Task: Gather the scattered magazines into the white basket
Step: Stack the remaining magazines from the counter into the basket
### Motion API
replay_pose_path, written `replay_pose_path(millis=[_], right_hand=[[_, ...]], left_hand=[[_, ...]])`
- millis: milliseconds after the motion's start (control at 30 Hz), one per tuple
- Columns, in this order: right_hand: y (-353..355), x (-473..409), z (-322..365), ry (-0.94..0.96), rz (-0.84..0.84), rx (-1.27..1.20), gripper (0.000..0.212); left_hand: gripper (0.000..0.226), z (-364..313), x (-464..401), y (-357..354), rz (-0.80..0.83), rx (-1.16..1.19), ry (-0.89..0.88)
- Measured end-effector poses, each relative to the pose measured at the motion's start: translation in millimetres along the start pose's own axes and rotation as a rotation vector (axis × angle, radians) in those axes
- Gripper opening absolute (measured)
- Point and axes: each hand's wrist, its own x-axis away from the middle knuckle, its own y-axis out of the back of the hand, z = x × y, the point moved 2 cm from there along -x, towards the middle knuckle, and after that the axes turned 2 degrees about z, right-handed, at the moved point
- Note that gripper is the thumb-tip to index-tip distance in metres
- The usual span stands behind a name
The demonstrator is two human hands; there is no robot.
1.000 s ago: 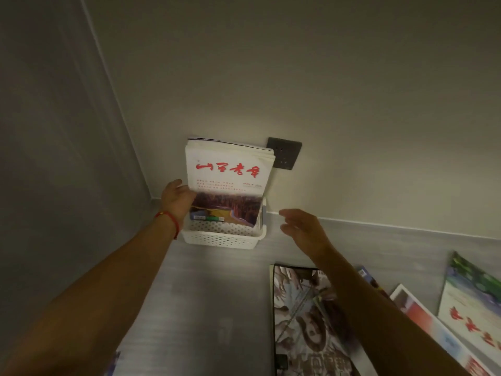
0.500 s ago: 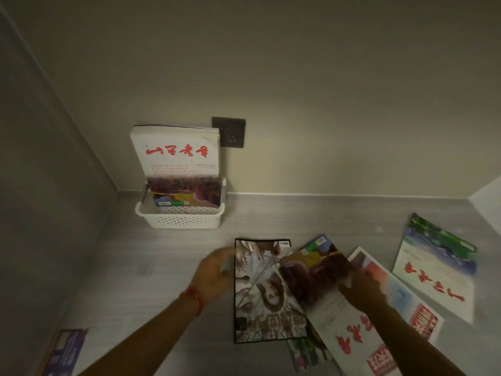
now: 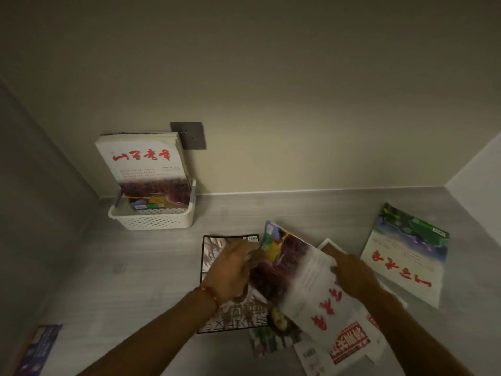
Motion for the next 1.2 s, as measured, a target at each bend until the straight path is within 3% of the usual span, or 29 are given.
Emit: replay_pose_path(millis=[67,133,233,300,367,433,500,567,633,700,733,800,900,1000,1100,1200], right_hand=[[47,0,18,0.228,0.082,-0.083,0.014],[90,-1,39,0.434,0.12,-0.069,0.012],[131,-7,63,0.541,0.088,0.146,0.014],[140,-13,77,0.608,-0.093,0.331,0.016],[136,-17,84,0.653,-0.399,0.409,0.019],[129,-17,85,0.614,-0.671,0.197,0.027],[110,-14,83,0.464,-0.74,-0.084,0.032],[77,-10,87,0.229,-0.546,-0.307,0.035],[40,-2,100,0.057,-0.175,-0.548,0.047],[11,8,119,0.01,0.17,-0.792,0.053],[2,11,128,0.053,0.266,-0.876,0.047],[-5,17,143,0.194,0.293,-0.959,0.034],[1,21,155,0.337,0.314,-1.031,0.03],[8,27,165,0.433,0.285,-1.024,0.037],[12,27,180,0.436,0.184,-0.984,0.057],[16,27,200,0.533,0.158,-0.934,0.049]], left_hand=[[0.063,-19,-17,6,-0.033,-0.227,-0.108],[0.074,-32,-30,11,0.058,-0.45,-0.116],[0.047,-32,-39,21,0.193,-0.498,0.006],[0.024,-25,-35,25,0.147,-0.409,0.006],[0.02,-16,-27,28,0.056,-0.151,0.038],[0.029,-1,-19,31,-0.075,0.069,0.155],[0.036,15,-9,36,-0.209,0.273,0.301],[0.035,29,3,44,-0.319,0.44,0.399],[0.032,38,13,52,-0.395,0.572,0.466],[0.03,45,22,61,-0.426,0.66,0.5],[0.03,48,26,65,-0.429,0.695,0.504],[0.03,54,34,74,-0.427,0.734,0.497],[0.031,65,44,88,-0.444,0.759,0.495],[0.031,73,52,97,-0.439,0.798,0.504],[0.028,81,58,104,-0.427,0.849,0.531],[0.032,92,65,112,-0.391,0.878,0.531]])
